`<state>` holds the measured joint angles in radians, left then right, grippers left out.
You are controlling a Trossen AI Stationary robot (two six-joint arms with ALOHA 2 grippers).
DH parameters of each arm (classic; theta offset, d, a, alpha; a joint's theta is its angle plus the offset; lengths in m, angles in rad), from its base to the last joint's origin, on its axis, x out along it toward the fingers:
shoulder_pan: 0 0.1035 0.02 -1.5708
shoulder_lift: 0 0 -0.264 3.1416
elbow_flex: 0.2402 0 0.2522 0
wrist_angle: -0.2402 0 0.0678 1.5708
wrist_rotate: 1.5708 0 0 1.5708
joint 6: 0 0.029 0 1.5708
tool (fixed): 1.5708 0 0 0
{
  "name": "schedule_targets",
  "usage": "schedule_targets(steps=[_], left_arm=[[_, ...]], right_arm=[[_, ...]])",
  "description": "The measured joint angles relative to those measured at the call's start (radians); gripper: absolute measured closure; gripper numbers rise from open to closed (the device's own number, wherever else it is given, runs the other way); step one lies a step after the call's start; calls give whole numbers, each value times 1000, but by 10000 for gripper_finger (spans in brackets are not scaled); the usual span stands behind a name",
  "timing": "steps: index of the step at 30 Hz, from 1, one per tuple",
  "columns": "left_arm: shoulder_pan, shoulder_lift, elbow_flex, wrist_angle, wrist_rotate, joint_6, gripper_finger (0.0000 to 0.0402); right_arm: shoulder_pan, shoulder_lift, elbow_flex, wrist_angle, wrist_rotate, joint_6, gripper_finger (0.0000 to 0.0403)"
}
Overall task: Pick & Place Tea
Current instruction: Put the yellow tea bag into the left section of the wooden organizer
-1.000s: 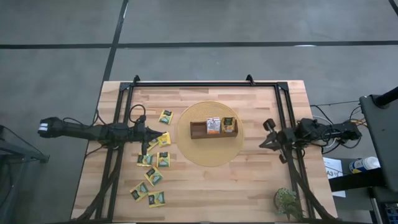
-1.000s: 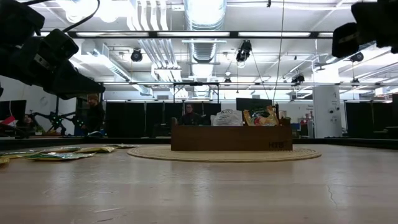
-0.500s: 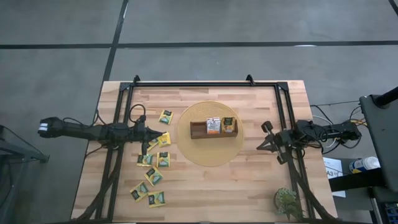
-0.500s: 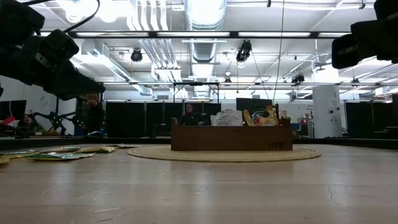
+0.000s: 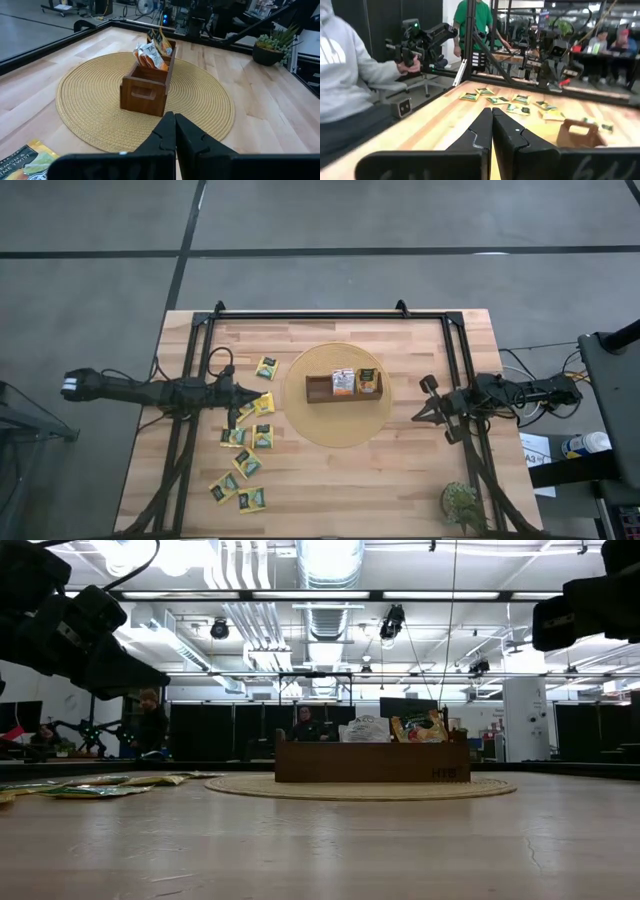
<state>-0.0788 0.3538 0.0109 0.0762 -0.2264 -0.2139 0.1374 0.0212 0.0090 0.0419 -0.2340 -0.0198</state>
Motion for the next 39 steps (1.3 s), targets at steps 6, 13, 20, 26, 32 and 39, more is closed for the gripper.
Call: schedule_targets(steps=[6,13,20,26,32,39], left_arm=[[0,0,0,65,0,-12,402],[0,0,0,247,-39,38,402],[0,0,0,358,-40,79,402],[0,1,0,425,-34,66,402],[-1,5,0,499,62,24,402],[-2,16,0,653,319,-74,402]], right_arm=[[0,0,0,5,-1,196,394],[0,0,0,43,5,179,394],[0,2,0,14,27,-81,394],[0,50,0,-21,134,-66,394],[0,114,0,-28,176,-63,394],[0,157,0,-28,177,-64,394]])
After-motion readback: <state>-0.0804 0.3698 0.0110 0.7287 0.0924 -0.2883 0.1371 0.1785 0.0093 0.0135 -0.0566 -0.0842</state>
